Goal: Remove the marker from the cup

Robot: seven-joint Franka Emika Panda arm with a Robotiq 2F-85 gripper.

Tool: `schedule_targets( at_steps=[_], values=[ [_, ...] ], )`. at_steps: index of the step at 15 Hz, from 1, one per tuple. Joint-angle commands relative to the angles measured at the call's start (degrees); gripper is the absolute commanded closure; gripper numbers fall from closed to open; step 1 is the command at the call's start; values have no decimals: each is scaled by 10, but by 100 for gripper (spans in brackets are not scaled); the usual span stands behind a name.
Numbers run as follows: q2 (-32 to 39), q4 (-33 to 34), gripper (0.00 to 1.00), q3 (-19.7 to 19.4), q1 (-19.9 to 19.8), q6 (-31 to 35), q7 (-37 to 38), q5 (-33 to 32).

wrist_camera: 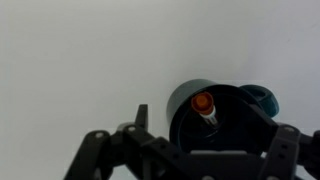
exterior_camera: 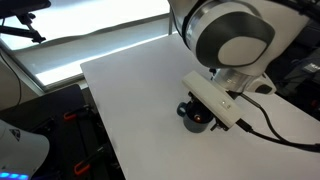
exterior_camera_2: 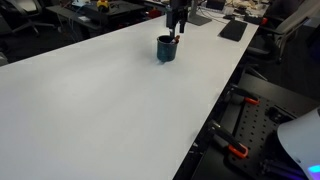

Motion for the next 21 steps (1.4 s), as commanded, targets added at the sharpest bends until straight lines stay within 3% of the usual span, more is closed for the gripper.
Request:
schedule_targets(
  at_steps=[1,9,10,15,16,18,21],
  values=[
    [0,-2,33,13,-12,0,1,-2],
    [3,-6,99,14,-14,3,0,-3],
    [3,-6,100,14,-15,4,0,-3],
    [-1,-6,100,14,-15,2,-1,-5],
    [-5,-8,75,14,-14,3,-3,-7],
    [-15,-12,67,14,-11,9,-2,-12],
    [-18,-4,44,13,-8,11,2,-20]
  ],
)
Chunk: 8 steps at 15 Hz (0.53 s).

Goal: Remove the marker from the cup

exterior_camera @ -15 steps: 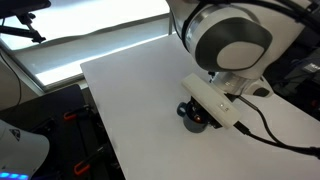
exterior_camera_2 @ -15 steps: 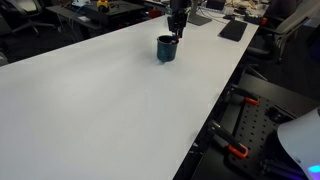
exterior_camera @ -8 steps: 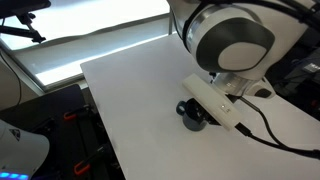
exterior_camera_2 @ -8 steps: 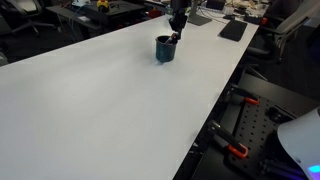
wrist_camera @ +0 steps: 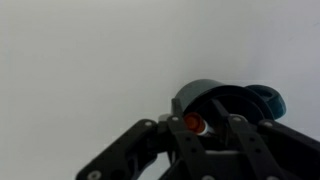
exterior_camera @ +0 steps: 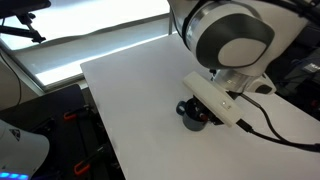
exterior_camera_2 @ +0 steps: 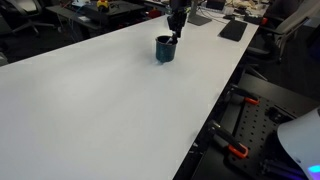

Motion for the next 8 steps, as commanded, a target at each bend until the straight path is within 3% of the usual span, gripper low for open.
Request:
schedule_targets(
  at_steps=[1,5,8],
  values=[
    [-19,0,35,5,0,5,4,-21],
    [-16,9,3,7,1,4,4,-32],
    [-10,10,0,11,-1,3,0,-28]
  ],
)
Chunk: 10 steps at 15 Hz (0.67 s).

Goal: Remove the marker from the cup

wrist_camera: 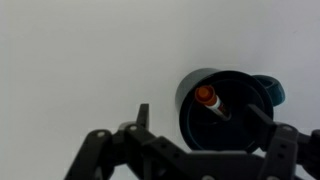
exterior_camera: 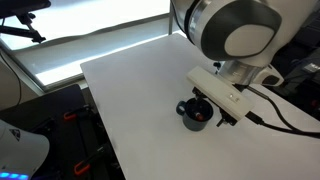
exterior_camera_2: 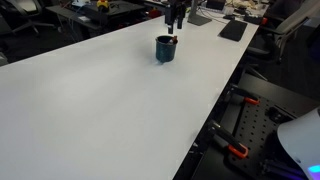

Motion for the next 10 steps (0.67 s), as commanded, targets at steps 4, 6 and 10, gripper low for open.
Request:
schedule_targets(
  at_steps=[4,6,10],
  values=[
    [4,-3,0,12,0,2,1,-7],
    [7,-3,0,14,0,2,0,-7],
    [15,-1,10,14,-1,-1,1,-8]
  ],
)
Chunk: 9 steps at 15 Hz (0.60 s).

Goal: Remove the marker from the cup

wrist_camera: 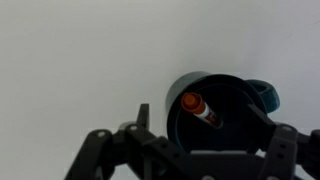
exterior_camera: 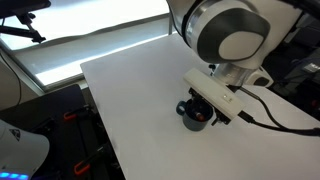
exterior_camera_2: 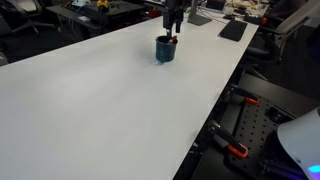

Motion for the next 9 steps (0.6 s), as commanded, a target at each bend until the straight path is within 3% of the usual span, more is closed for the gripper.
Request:
schedule_targets(
  at_steps=[1,3,9],
  values=[
    [2,-2,31,5,-3,-1,1,-6],
    [4,-2,36,5,-4,-1,1,-6],
    [7,-4,83,5,-6,1,0,-5]
  ],
)
